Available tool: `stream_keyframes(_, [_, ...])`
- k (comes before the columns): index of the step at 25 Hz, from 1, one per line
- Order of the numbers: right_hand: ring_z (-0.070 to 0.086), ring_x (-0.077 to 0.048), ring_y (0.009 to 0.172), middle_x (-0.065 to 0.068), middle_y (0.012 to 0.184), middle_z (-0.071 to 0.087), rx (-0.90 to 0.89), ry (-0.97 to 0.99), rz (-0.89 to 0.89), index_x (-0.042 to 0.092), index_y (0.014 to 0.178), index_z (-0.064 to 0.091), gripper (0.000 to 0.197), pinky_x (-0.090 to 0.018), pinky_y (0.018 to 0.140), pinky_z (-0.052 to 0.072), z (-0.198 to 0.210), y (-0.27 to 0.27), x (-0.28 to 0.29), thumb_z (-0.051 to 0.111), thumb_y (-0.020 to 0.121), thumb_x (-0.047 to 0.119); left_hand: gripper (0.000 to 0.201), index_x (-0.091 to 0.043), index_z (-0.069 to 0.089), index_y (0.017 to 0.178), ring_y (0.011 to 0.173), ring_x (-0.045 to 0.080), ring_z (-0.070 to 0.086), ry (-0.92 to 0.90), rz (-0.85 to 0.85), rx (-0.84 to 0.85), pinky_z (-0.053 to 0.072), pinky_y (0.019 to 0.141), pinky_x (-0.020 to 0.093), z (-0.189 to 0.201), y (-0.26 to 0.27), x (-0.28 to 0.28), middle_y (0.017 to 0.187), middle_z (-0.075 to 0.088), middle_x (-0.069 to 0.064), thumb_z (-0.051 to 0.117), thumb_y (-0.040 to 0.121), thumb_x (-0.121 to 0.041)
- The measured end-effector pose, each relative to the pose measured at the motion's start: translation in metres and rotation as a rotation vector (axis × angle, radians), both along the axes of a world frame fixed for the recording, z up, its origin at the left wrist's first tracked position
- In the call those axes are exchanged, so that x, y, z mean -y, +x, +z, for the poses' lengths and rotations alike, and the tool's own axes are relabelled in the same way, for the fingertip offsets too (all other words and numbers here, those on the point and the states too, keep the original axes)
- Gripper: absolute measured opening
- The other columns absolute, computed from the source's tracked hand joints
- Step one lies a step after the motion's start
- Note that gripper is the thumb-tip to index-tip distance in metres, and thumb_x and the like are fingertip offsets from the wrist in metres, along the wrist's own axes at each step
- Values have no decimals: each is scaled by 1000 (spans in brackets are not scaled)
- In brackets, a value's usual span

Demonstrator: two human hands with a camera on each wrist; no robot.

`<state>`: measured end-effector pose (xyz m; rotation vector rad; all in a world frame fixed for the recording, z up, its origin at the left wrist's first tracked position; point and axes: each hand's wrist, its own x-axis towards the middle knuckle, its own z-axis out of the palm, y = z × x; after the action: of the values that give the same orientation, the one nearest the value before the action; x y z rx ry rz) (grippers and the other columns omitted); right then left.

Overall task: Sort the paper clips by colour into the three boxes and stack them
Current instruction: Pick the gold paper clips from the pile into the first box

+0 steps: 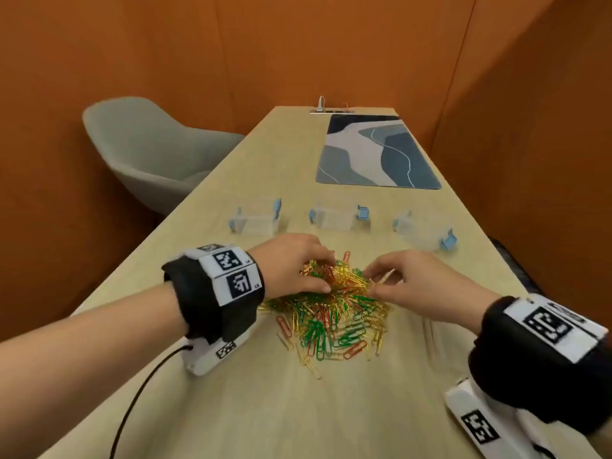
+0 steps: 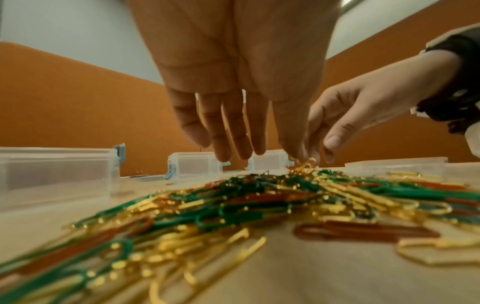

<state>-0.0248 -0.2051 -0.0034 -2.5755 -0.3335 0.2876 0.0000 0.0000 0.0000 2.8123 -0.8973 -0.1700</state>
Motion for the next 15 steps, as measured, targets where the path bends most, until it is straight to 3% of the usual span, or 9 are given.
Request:
stream_keyframes(4, [53,-9,95,3,118,60,78,-90,0,20,122,60,36,-19,80,39,-3,5,-10,61,87,30,57,-25,47,134,120,16,44,109,-45,-30,34,101,27,-5,5,7,133,48,0,60,83,-47])
stream_keyframes(7, [50,-10,97,1,124,58,60,-144,26,21,126,57,42,-21,84,39,-6,8,-17,63,86,33,47,-26,55,127,112,15,48,129,-43,-83,36,93,21,-7,8,0,127,50,0,63,83,-42])
stream_keyframes(9, [45,-9,91,0,120,58,73,-204,58,21,125,58,41,-20,80,35,-5,11,-20,63,86,34,35,-25,63,116,97,10,49,77,-26,-72,32,78,16,-7,6,-7,113,54,-3,66,83,-35])
stream_keyframes(11, [45,-8,88,1,114,57,73,-219,61,22,120,61,36,-19,76,34,-7,11,-21,64,86,32,24,-23,68,107,84,6,46,42,-13,-68,32,72,14,-7,3,-12,98,54,-6,67,83,-28])
stream_keyframes(13, [48,-9,85,2,105,59,77,-224,47,21,110,65,27,-18,71,36,-8,12,-21,65,85,29,18,-23,71,100,80,5,50,3,20,-74,40,75,17,-4,1,-17,92,57,-9,67,83,-25])
stream_keyframes(15, [51,-10,83,3,96,59,85,-212,14,20,103,67,19,-19,69,38,-8,12,-19,64,86,26,20,-25,69,102,84,8,56,-45,63,-63,47,81,24,2,2,-18,97,63,-8,66,83,-29])
